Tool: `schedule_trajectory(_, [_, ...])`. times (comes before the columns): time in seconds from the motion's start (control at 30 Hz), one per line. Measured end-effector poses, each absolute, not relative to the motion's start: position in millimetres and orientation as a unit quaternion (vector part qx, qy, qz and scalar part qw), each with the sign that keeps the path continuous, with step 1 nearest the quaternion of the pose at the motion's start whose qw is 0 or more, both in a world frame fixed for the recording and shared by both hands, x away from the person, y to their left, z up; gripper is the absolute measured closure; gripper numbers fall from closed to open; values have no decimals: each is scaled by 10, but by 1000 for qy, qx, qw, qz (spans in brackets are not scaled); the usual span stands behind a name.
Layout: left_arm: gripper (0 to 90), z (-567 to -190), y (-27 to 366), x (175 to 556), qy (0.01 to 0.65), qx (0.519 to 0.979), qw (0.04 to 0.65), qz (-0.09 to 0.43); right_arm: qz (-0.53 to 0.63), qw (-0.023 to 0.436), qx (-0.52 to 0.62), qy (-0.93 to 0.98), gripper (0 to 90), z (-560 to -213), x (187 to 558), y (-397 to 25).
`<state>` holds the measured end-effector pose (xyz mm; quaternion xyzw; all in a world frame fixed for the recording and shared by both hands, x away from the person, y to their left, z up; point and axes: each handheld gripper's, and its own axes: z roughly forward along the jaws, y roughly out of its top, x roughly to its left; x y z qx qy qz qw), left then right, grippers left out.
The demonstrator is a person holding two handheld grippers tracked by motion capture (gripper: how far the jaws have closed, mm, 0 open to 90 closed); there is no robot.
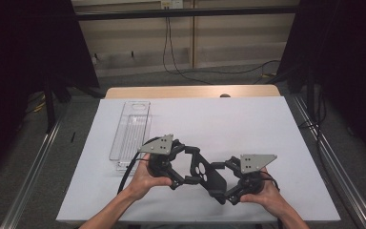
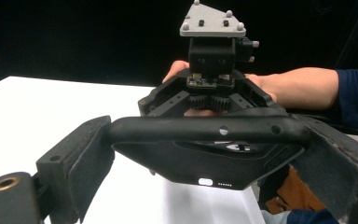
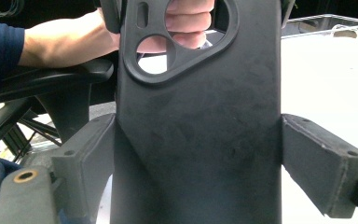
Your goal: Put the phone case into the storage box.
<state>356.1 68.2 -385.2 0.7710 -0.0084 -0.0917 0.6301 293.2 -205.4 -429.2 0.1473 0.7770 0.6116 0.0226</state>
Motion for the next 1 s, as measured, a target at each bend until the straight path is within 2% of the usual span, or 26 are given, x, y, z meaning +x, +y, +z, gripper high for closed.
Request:
schedule_trajectory(0.6, [118,-3831,691,3548,2,779,621,-89,604,47,141,783,143,-4287,2918,-2042])
schedule_trajectory(1.0, [114,-3826,701,3536,-12,781,618,-87,605,39,138,783,143,-4288,2915,-2032])
